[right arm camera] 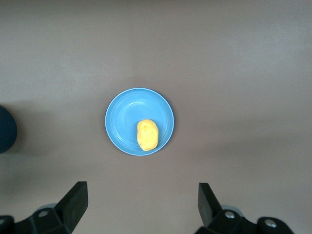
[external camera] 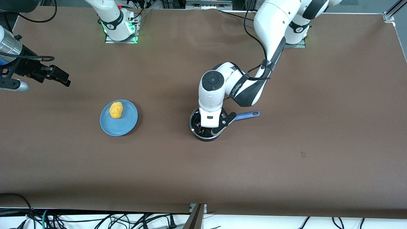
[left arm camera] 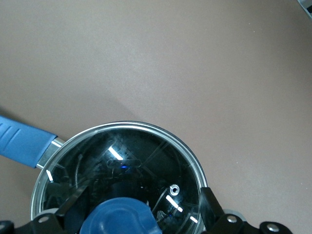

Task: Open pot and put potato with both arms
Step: 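Close the left gripper on the blue lid knob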

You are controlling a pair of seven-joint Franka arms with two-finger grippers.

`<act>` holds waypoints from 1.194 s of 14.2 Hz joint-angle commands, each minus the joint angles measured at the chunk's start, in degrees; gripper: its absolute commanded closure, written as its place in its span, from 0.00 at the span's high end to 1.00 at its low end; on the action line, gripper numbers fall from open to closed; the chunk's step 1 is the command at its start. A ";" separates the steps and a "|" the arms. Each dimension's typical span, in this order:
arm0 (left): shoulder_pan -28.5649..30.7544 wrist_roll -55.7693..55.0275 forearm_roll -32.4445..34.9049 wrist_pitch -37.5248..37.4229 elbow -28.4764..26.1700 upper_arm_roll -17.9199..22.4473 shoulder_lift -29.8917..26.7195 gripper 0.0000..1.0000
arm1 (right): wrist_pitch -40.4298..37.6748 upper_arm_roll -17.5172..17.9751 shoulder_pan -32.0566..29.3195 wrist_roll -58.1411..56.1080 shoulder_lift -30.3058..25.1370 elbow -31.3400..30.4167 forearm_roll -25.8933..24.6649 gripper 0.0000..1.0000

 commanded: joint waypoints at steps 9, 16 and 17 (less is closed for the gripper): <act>-1.51 -6.27 1.06 -0.09 2.24 0.34 1.94 1.00 | -0.78 -0.22 -0.37 -1.05 0.51 1.07 0.30 1.00; -1.86 -5.84 1.50 -2.55 2.07 0.43 1.59 1.00 | -1.04 -0.13 -0.29 -1.13 1.66 0.55 0.03 1.00; -1.86 -5.57 1.50 -3.69 2.15 0.43 1.59 1.00 | -1.57 -0.13 -0.29 -1.83 1.66 0.55 -0.14 1.00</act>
